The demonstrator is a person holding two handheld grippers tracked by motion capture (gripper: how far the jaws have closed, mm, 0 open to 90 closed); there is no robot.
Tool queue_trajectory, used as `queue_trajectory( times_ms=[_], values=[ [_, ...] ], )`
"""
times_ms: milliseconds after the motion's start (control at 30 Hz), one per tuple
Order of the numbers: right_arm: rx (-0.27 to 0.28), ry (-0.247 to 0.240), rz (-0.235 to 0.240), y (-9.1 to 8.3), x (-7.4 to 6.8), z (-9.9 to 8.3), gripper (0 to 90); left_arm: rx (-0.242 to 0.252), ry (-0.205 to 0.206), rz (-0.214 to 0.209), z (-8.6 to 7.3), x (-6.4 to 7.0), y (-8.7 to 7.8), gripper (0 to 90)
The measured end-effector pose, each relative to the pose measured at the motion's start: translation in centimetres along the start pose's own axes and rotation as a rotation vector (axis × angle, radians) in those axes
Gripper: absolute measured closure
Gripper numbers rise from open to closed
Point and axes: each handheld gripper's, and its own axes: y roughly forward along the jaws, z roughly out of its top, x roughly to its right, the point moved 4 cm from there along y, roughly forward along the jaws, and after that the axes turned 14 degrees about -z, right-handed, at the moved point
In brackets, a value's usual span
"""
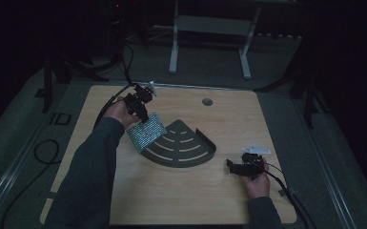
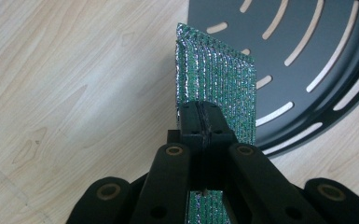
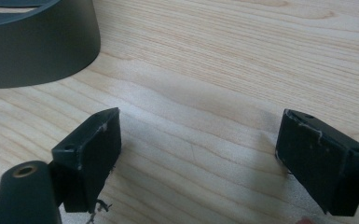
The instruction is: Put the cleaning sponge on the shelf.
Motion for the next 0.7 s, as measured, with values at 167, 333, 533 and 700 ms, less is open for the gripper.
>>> queue_trajectory(
  times_ms=[167,333,533,700],
  values=[
    [0.0,0.0,0.0,0.0,0.0,0.0,13.8,-0.003,-0.004,0.004,0.3,-0.2,0.4,90.0],
    [0.001,0.0,0.0,0.0,0.0,0.0,13.8,-0.013,-0.004,0.014,0.6,-0.3,1.0,90.0],
    [0.0,-0.001,0.0,0.0,0.0,0.0,13.8,-0.018,-0.003,0.015,0.9,-0.3,1.6,90.0],
    [0.0,-0.001,0.0,0.0,0.0,0.0,13.8,-0.015,-0.006,0.011,1.2,-0.4,1.9,90.0]
  ],
)
